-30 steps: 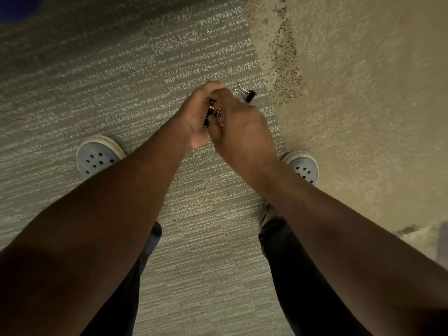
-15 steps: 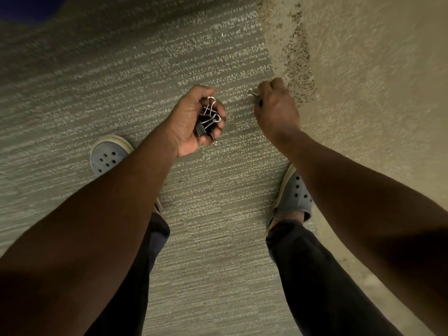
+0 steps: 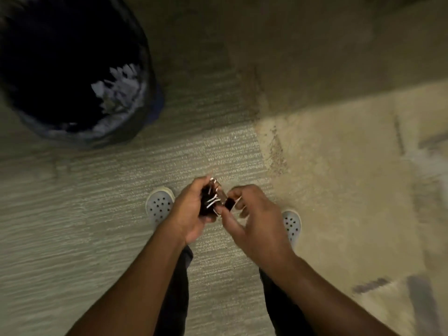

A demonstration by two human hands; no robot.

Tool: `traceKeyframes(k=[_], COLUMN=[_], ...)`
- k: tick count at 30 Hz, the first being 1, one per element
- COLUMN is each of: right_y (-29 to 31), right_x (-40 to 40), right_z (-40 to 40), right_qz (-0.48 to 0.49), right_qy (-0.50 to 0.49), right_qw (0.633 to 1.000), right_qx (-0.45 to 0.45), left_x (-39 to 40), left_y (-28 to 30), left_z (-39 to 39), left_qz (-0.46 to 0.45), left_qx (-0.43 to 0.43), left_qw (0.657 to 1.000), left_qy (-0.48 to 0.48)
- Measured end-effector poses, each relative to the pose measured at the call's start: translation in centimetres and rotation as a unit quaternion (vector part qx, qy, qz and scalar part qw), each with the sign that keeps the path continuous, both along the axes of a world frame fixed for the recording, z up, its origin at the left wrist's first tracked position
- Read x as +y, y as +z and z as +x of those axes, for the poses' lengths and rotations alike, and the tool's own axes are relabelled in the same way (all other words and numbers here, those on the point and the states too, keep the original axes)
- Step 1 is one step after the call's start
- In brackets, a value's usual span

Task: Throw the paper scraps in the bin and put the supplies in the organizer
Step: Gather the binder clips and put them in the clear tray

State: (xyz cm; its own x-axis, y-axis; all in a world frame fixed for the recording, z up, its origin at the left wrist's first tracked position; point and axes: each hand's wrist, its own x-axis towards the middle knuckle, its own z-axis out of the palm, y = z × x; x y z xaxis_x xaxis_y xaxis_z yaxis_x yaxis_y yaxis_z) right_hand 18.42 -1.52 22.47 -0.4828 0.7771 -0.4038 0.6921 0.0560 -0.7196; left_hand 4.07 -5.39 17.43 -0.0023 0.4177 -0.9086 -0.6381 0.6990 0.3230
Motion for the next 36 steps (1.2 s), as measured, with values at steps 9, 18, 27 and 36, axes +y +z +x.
traceKeyframes(k=[9, 18, 27, 36], right_y=[21.1, 40.6, 51.4, 53.9], right_x=[0.1, -0.5, -0.2, 9.7], right_z=[-7.2, -15.7, -24.7, -29.9], right_qz=[0.203, -0.088, -0.475, -0.458], right_qy=[0.178, -0.216, -0.371, -0.338], right_qw=[0.962, 0.962, 0.667, 0.662], right_qx=[-0.04, 0.14, 0.439, 0.488], left_x=[0.3, -0.1, 1.7, 10.4], left_y=[23.4, 45.0, 54.4, 56.5], left_z=[-3.7, -11.7, -15.6, -20.4], left_qz=[0.059, 0.126, 0.282, 0.324], left_qx=[-0.106, 0.117, 0.497, 0.633], left_qw=[0.981, 0.982, 0.821, 0.702], left_qy=[0.152, 0.081, 0.01, -0.037])
